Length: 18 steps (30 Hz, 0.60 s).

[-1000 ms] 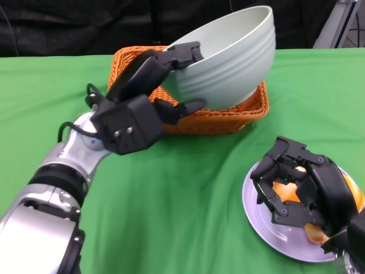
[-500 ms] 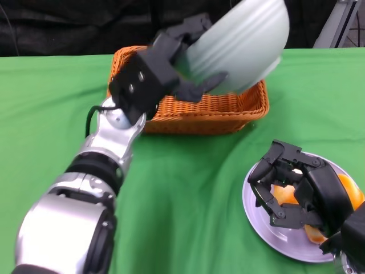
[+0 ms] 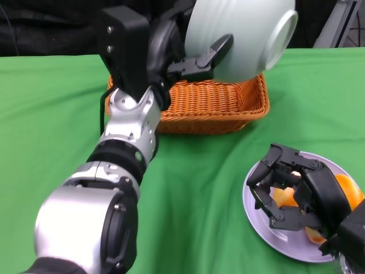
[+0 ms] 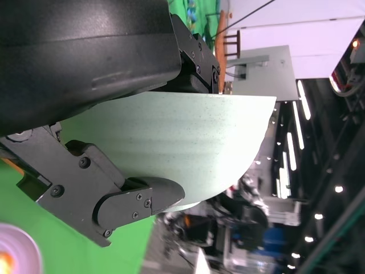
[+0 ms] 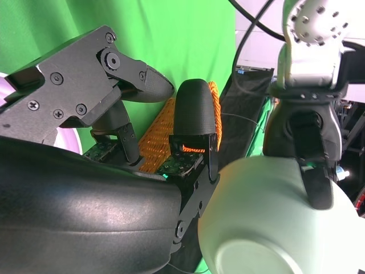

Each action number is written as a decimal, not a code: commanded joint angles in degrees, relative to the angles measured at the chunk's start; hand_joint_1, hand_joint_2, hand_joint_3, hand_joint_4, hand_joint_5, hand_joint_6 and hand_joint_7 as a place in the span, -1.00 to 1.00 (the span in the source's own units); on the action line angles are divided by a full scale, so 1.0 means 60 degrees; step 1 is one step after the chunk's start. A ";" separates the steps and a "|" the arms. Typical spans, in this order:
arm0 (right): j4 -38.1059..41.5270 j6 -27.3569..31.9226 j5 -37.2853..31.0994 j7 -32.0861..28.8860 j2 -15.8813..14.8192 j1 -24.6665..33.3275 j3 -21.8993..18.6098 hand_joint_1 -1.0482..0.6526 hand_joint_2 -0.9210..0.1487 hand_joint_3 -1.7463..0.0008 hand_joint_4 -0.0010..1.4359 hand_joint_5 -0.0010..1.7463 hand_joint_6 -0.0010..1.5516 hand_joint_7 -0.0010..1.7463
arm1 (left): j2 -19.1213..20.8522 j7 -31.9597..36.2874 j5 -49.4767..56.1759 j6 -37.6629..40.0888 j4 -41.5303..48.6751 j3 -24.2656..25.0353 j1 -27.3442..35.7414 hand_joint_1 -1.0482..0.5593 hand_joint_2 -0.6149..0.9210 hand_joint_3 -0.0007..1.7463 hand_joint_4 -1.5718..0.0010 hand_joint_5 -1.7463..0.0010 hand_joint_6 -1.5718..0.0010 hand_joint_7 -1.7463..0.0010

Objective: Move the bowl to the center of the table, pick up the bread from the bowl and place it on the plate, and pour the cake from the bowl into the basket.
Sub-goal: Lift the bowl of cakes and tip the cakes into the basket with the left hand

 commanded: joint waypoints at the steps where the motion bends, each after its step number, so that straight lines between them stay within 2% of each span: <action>1: -0.0015 -0.0050 0.0112 0.0052 -0.0158 -0.0029 -0.0014 0.06 -0.23 -0.13 0.12 0.84 -0.11 0.55 | -0.0137 -0.0022 -0.0561 0.0622 -0.0193 0.0426 -0.0553 0.09 0.32 0.59 -0.04 -1.00 0.09 -0.86; 5: -0.0059 0.0052 0.0177 0.0117 -0.0157 0.0007 -0.0012 0.06 -0.24 -0.12 0.12 0.85 -0.11 0.54 | -0.0271 0.0124 -0.1033 0.1439 -0.0254 0.0841 -0.0664 0.10 0.47 0.41 -0.03 -1.00 0.09 -0.82; 18: -0.0112 0.0209 0.0239 0.0161 -0.0120 0.0053 0.0028 0.07 -0.24 -0.12 0.11 0.86 -0.10 0.53 | -0.0583 0.0388 -0.2238 0.3091 -0.0392 0.1804 -0.0715 0.20 0.53 0.40 -0.09 -1.00 0.01 -0.86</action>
